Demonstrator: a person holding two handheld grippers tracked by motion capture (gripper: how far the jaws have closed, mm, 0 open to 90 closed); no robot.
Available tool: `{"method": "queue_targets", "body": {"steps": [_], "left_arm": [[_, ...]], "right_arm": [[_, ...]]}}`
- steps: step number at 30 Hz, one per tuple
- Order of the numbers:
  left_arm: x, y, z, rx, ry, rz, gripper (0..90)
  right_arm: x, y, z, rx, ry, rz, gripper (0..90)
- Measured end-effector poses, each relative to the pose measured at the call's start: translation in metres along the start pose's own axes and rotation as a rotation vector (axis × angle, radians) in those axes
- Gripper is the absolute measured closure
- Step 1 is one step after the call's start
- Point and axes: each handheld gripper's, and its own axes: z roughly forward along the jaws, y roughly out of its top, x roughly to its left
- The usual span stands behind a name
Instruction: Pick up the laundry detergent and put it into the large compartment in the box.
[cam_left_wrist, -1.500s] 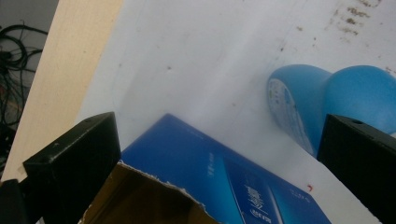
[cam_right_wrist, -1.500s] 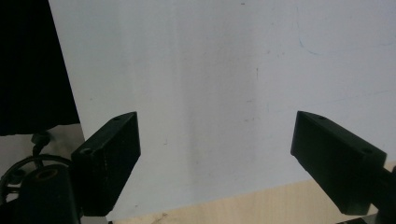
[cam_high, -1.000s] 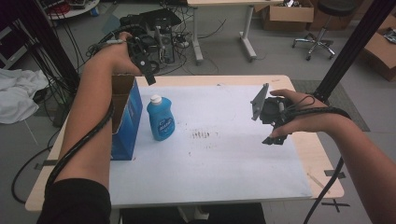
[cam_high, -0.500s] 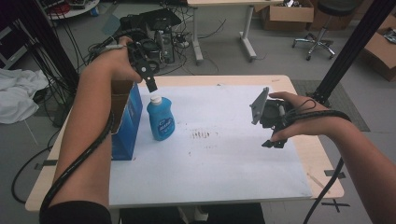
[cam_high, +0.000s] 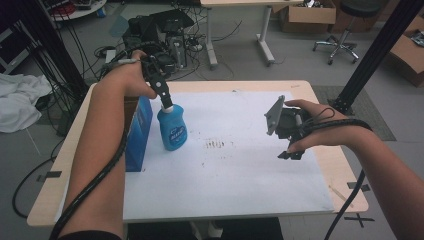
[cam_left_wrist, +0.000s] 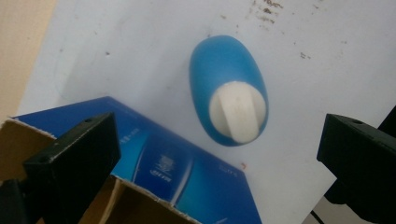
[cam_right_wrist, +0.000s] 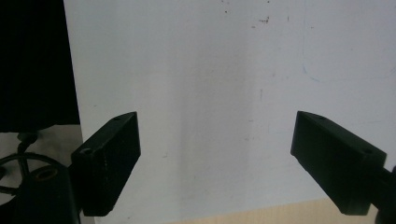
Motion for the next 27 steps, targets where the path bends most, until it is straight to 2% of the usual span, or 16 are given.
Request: {"method": "queue_targets", "body": {"steps": [11, 27], "left_arm": [[-0.005, -0.002, 0.018, 0.017, -0.023, -0.033, 0.0], [-0.009, 0.005, 0.041, 0.034, -0.036, -0.047, 0.0]], "right_arm": [[0.002, 0.000, 0.002, -0.009, -0.003, -0.007, 15.8], [0.004, -0.002, 0.008, -0.019, 0.005, -0.004, 15.8]]}}
